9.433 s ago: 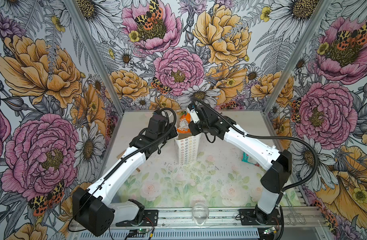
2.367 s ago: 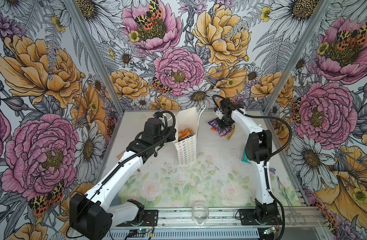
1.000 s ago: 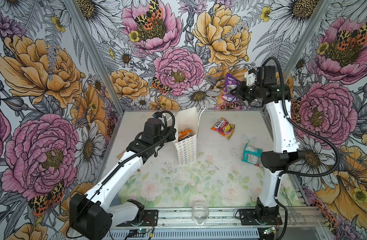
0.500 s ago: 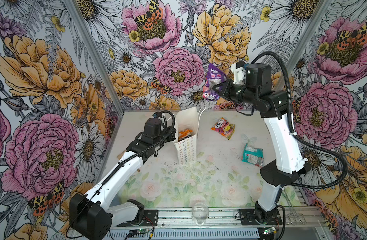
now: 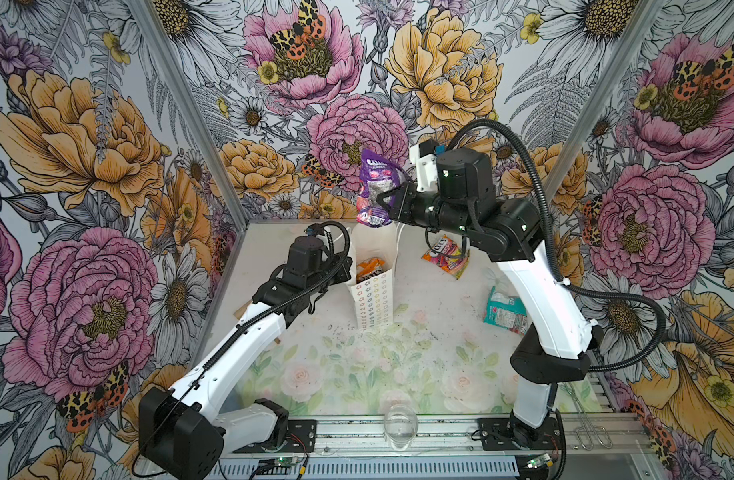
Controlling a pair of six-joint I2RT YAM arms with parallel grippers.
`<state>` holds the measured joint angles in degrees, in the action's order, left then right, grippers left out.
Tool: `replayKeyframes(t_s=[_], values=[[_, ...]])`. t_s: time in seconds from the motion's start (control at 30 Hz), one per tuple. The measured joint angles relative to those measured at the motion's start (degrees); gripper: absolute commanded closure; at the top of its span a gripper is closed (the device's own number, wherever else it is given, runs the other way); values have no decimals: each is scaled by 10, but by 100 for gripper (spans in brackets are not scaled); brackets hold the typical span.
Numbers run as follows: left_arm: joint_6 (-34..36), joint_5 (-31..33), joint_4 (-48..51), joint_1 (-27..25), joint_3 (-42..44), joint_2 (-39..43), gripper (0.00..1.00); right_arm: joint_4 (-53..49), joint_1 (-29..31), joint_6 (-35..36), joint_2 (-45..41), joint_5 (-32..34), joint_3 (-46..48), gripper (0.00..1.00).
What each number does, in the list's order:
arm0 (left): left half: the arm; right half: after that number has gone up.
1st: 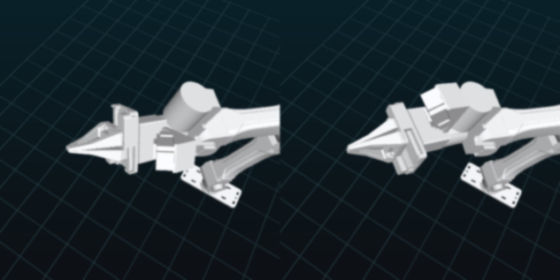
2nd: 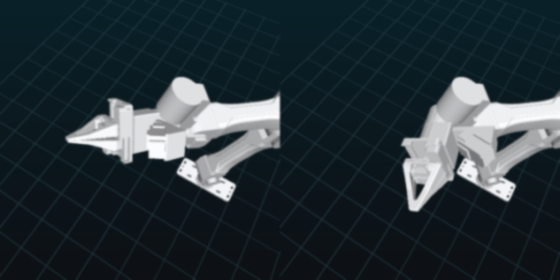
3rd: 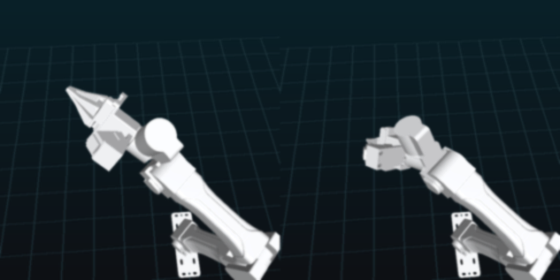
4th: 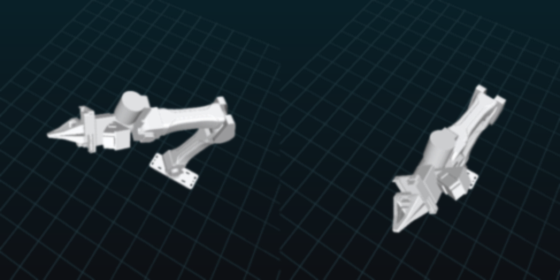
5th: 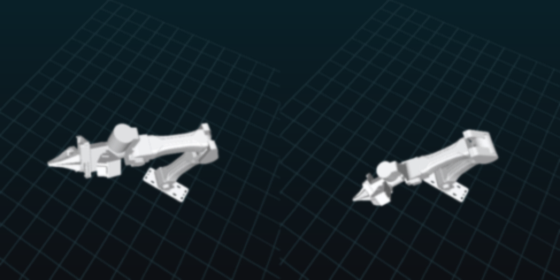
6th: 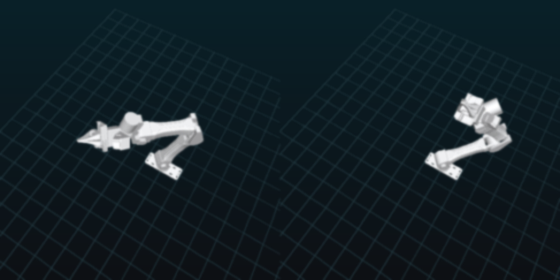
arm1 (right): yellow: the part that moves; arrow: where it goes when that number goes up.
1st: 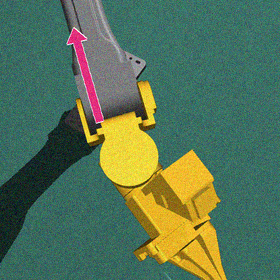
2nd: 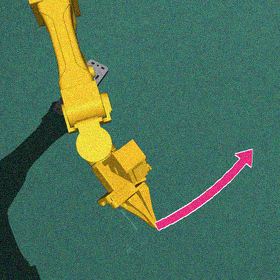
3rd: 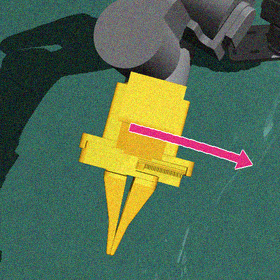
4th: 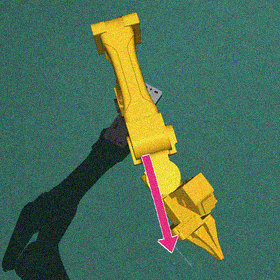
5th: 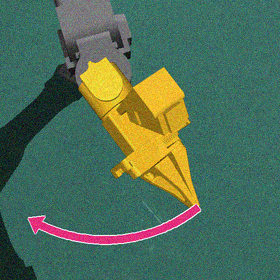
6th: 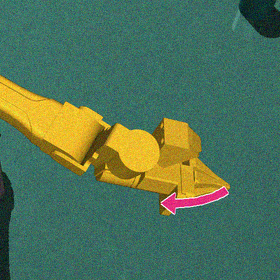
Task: Place the snacks into the paper bag
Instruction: 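Lower the purple packet into the bag held by the left gripper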
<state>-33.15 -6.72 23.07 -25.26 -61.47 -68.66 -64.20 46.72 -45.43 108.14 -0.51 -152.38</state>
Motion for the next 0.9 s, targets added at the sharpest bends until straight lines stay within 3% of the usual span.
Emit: replayKeyframes(t_s=[0.9], values=[[-10, 1, 2, 0, 10, 12, 100, 3, 4, -22, 35, 44, 147, 100]])
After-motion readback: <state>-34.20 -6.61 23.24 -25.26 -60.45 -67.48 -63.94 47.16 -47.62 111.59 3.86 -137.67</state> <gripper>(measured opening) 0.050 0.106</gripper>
